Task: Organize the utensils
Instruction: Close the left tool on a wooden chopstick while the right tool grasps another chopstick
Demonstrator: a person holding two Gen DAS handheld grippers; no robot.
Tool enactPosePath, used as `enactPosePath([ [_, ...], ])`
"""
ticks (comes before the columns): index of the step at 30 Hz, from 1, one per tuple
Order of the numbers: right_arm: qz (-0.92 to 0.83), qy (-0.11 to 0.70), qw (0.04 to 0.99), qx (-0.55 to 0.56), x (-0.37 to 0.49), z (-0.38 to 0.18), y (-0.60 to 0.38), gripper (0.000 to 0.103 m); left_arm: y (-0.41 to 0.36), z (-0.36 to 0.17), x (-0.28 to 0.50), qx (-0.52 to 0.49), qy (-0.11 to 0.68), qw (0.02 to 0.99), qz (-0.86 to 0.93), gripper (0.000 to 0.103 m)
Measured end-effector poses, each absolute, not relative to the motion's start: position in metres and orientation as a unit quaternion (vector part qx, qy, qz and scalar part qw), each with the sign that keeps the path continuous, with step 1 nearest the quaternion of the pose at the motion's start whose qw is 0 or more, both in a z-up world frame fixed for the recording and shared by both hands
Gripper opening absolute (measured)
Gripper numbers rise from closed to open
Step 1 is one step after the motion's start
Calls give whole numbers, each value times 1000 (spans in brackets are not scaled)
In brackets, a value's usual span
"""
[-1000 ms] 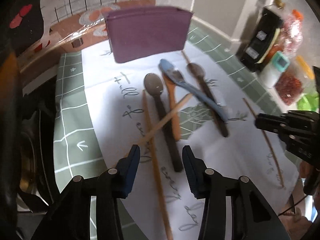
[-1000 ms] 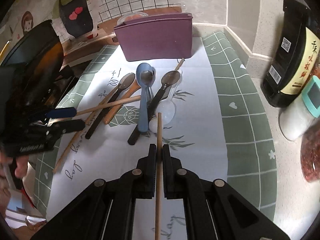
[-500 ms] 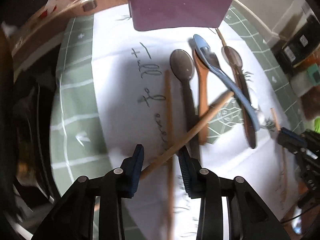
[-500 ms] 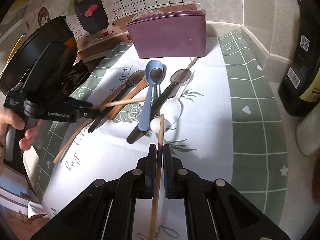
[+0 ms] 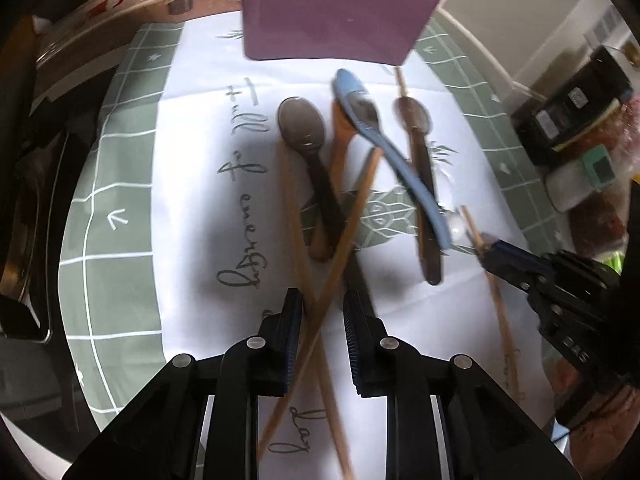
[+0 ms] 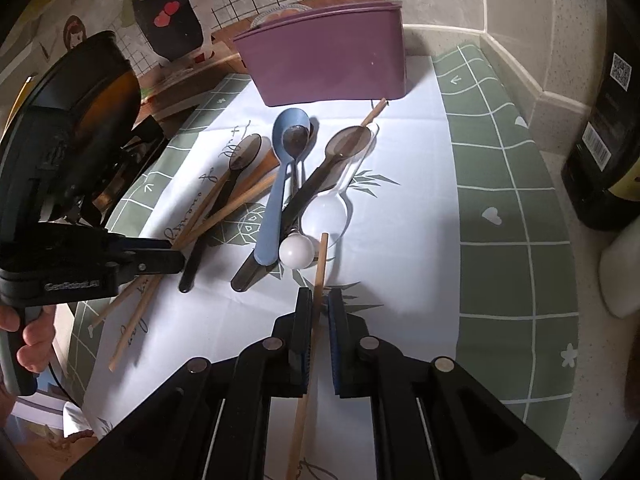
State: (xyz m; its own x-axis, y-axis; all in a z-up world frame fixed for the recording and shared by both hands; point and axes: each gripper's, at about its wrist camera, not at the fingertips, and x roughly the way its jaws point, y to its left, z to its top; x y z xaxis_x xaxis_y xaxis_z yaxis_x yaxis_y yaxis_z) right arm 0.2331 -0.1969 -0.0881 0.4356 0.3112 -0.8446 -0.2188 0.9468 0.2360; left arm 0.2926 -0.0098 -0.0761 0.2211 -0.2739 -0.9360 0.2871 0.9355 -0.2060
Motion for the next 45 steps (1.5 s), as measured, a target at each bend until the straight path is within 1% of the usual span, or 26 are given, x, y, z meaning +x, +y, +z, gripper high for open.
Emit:
enactPosePath([
  [4, 152, 514, 843, 52, 234, -88, -196, 20, -18, -69, 293, 24, 597, 766, -235, 22],
  [5, 152, 514, 843, 51, 233, -87, -194, 21, -23, -69, 294, 32, 598, 763, -241, 22],
  [7, 150, 513, 844, 44, 231, -88, -192, 21, -31, -72, 297, 57, 602, 760, -239, 22],
  [11, 147, 509, 847, 28, 226, -88, -190, 21, -34, -70, 303, 71, 602, 762, -228, 22],
  [17, 152, 507, 848, 41, 222, -89, -196, 21, -60, -59, 317, 90, 596, 758, -250, 22],
  [22, 156, 504, 848, 45, 218, -88, -198, 21, -78, -73, 332, 110, 614, 748, -227, 22],
  [25, 159, 503, 849, 44, 215, -87, -201, 21, -79, -85, 338, 107, 632, 738, -214, 22],
  [28, 158, 501, 849, 50, 213, -86, -207, 21, -79, -83, 341, 97, 631, 740, -211, 22],
  [30, 156, 501, 849, 59, 213, -86, -211, 21, -79, -83, 343, 92, 635, 738, -209, 24],
  [32, 153, 502, 849, 64, 215, -86, -215, 21, -80, -83, 344, 95, 639, 734, -211, 29],
  [36, 154, 500, 850, 57, 220, -81, -213, 21, -88, -85, 342, 100, 634, 740, -202, 30],
  [37, 155, 499, 851, 54, 221, -79, -211, 21, -87, -84, 341, 91, 630, 745, -198, 29],
  [39, 156, 498, 852, 47, 223, -77, -206, 22, -83, -84, 335, 78, 619, 757, -193, 16],
  [40, 155, 498, 852, 44, 225, -76, -204, 23, -79, -84, 330, 74, 614, 762, -192, 8],
  [41, 153, 499, 852, 42, 226, -76, -203, 25, -74, -84, 325, 64, 608, 768, -191, 7],
  [43, 146, 500, 853, 39, 226, -77, -202, 29, -62, -82, 312, 38, 593, 784, -181, 7],
  [45, 147, 502, 851, 36, 225, -78, -203, 30, -48, -73, 296, 23, 561, 811, -167, 7],
])
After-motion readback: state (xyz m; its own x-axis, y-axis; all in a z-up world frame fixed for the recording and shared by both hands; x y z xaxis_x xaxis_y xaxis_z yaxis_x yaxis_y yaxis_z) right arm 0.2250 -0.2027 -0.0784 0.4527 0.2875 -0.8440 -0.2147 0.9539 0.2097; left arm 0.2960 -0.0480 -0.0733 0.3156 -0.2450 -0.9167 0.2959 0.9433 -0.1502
